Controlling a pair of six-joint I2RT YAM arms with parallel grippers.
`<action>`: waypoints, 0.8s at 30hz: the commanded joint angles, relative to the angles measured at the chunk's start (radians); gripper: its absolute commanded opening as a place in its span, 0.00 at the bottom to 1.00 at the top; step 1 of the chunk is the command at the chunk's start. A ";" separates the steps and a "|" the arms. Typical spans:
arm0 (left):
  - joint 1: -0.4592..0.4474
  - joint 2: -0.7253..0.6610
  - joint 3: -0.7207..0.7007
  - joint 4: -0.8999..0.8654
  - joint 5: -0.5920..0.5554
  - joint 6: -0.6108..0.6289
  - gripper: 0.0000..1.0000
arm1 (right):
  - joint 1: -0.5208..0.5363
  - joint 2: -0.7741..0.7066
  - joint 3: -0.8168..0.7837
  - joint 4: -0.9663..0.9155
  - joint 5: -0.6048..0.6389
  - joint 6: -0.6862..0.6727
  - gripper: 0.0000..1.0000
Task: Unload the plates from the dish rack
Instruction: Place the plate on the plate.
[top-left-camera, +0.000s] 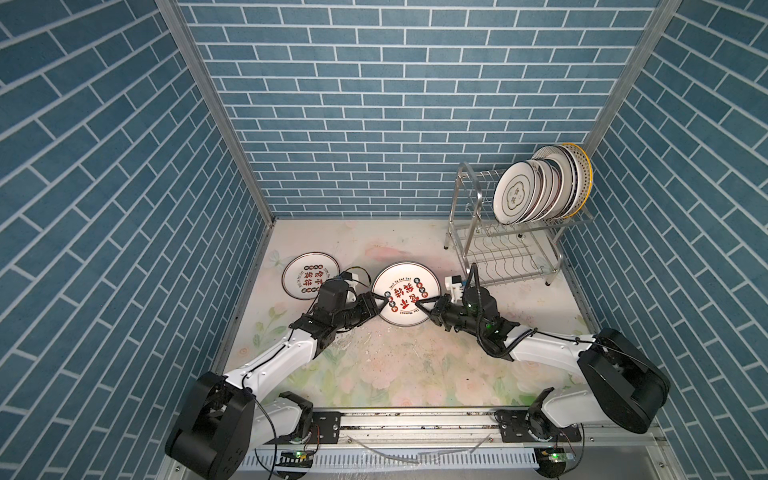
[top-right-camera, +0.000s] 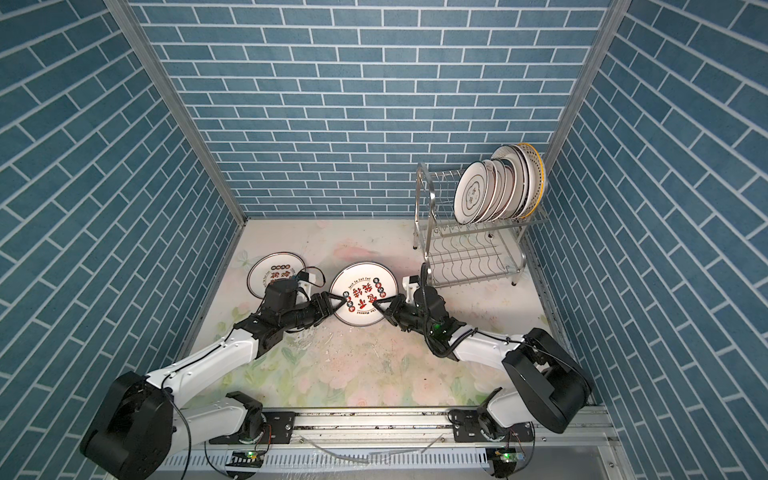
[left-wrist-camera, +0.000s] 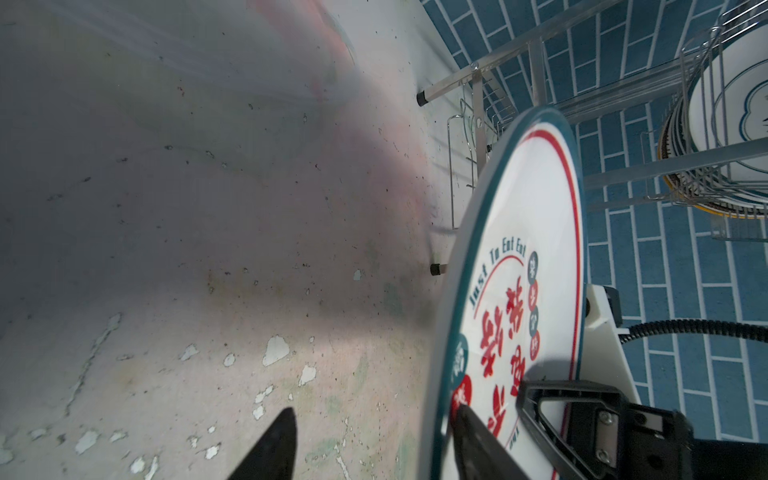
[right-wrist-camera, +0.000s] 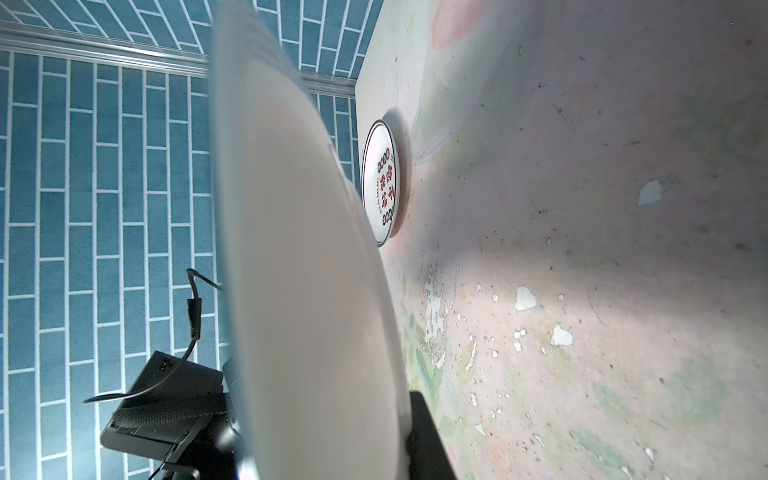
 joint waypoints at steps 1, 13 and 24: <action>0.011 -0.021 -0.023 0.034 0.016 -0.007 0.48 | 0.007 0.013 0.069 0.116 -0.029 0.045 0.00; 0.037 -0.002 -0.050 0.115 0.068 -0.046 0.14 | 0.027 0.089 0.123 0.125 -0.059 0.006 0.00; 0.056 0.002 -0.061 0.121 0.101 -0.047 0.07 | 0.055 0.179 0.184 0.133 -0.090 -0.002 0.06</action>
